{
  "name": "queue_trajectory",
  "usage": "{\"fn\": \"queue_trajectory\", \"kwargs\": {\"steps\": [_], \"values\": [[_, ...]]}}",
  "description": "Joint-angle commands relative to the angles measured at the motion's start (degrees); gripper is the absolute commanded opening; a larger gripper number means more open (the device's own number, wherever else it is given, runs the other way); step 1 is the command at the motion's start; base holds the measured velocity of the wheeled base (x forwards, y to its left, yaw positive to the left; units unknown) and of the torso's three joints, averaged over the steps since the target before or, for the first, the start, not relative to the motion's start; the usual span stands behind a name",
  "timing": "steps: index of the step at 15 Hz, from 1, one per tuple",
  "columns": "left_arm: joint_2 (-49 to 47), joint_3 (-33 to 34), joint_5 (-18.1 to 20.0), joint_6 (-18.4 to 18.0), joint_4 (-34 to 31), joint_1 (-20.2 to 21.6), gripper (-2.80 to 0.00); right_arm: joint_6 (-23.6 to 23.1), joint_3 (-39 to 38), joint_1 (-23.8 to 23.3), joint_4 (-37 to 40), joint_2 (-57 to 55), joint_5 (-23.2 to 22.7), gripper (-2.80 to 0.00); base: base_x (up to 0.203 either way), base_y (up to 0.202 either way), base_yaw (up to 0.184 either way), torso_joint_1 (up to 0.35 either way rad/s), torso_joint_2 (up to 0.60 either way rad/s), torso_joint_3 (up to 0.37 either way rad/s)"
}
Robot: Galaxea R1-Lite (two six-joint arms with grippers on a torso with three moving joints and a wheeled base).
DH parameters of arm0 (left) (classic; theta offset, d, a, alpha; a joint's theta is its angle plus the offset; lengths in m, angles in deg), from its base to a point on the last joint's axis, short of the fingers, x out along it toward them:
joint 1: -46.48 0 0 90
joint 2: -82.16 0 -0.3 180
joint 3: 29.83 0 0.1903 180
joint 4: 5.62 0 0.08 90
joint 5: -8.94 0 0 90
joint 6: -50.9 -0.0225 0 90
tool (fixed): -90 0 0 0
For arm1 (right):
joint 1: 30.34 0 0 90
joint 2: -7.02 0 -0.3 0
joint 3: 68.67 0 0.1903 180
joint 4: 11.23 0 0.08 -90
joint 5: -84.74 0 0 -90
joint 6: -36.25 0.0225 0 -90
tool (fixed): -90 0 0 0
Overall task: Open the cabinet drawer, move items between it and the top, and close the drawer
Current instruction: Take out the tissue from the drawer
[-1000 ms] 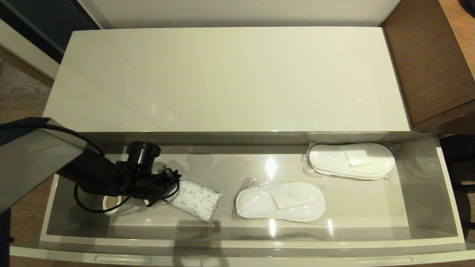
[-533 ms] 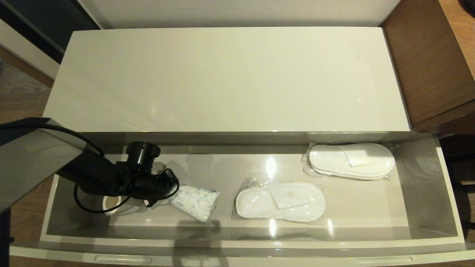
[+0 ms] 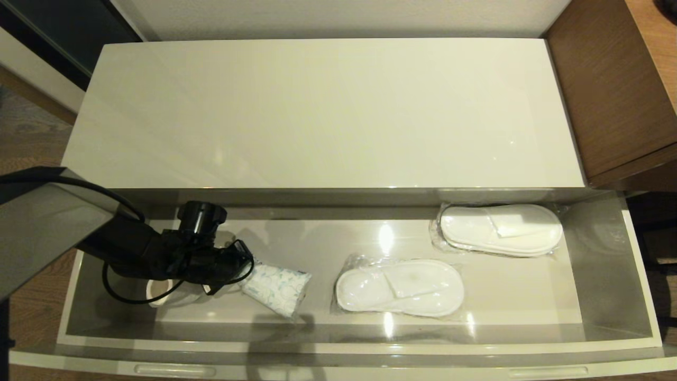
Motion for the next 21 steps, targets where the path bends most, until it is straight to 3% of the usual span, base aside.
{"fn": "queue_trajectory", "kwargs": {"steps": [1, 8, 17, 21], "values": [[0.24, 0.05, 0.07, 0.29, 0.07, -0.02, -2.8, -0.05, -0.09, 0.0, -0.02, -0.08, -0.01, -2.8, 0.0, 0.0, 0.0, 0.0, 0.0, 0.0], [0.53, 0.19, 0.09, 0.11, 0.05, -0.02, -2.8, 0.04, -0.09, 0.0, -0.02, -0.08, -0.01, -2.8, 0.0, 0.0, 0.0, 0.0, 0.0, 0.0], [16.75, 9.43, 1.46, 0.1, -0.86, -0.12, -2.8, 0.04, -0.09, 0.07, -0.02, -0.08, -0.01, -2.8, 0.0, 0.0, 0.0, 0.0, 0.0, 0.0], [27.19, 7.34, 1.33, 0.1, -8.27, -0.13, -2.8, -0.05, -0.09, 0.0, -0.02, -0.08, -0.01, -2.8, 0.0, 0.0, 0.0, 0.0, 0.0, 0.0]]}}
